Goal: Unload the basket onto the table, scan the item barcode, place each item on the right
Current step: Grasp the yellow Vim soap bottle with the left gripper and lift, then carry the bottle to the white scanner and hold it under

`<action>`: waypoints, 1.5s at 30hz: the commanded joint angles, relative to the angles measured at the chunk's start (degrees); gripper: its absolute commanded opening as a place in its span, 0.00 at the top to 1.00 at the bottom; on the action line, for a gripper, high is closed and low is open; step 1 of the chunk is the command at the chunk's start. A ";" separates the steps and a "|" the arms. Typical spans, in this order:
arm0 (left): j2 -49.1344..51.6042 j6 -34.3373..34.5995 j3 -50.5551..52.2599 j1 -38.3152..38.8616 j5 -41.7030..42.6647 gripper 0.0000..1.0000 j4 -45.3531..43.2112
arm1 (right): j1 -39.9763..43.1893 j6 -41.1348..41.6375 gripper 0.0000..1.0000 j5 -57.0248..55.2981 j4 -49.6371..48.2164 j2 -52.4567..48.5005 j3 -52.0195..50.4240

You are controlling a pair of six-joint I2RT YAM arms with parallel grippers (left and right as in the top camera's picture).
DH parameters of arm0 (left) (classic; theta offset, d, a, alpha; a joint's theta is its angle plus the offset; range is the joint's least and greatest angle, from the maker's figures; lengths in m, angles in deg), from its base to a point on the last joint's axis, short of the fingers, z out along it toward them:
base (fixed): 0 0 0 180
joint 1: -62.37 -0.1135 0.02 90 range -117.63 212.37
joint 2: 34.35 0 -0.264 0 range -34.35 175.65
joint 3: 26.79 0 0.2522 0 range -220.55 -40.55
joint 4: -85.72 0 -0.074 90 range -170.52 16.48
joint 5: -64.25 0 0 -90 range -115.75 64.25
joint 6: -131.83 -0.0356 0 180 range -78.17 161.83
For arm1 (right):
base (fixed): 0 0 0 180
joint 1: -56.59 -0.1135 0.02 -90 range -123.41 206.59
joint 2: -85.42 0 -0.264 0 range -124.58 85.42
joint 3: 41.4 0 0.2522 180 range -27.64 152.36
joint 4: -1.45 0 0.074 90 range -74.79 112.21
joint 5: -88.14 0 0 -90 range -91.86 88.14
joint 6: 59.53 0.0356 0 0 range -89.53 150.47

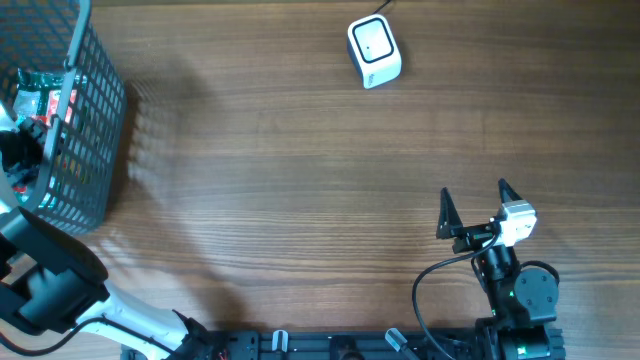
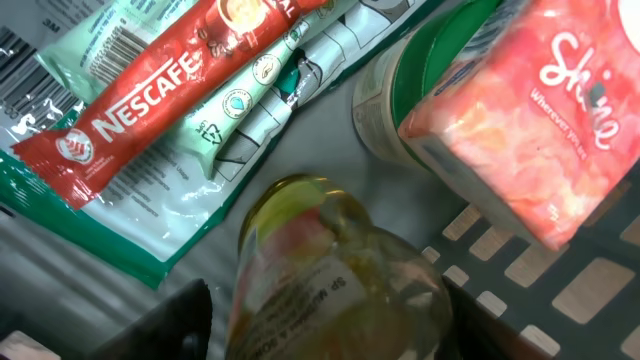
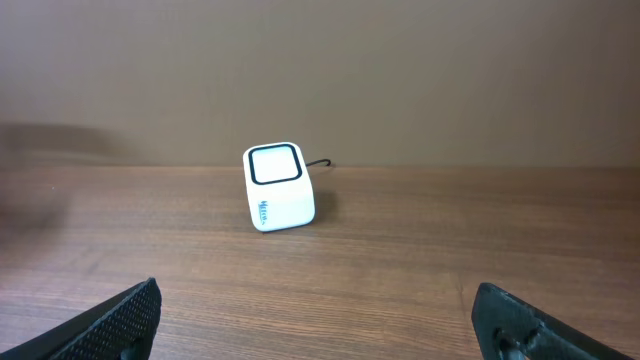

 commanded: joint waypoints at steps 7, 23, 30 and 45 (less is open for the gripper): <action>0.59 -0.24 0.35 -0.11 1.03 0.59 -0.07 | 0.28 0.63 0.00 -0.52 -0.13 0.22 -0.04; -1.11 -0.02 -0.61 -0.11 2.54 0.68 0.35 | 0.28 0.63 0.00 -0.52 -0.13 0.22 -0.04; -13.25 4.50 -8.61 -0.11 3.32 0.71 -1.11 | 0.28 0.63 0.00 -0.52 -0.13 0.22 -0.04; -35.36 18.53 -10.14 19.74 3.37 0.77 -1.29 | 0.28 0.63 0.00 -0.52 -0.13 0.22 -0.04</action>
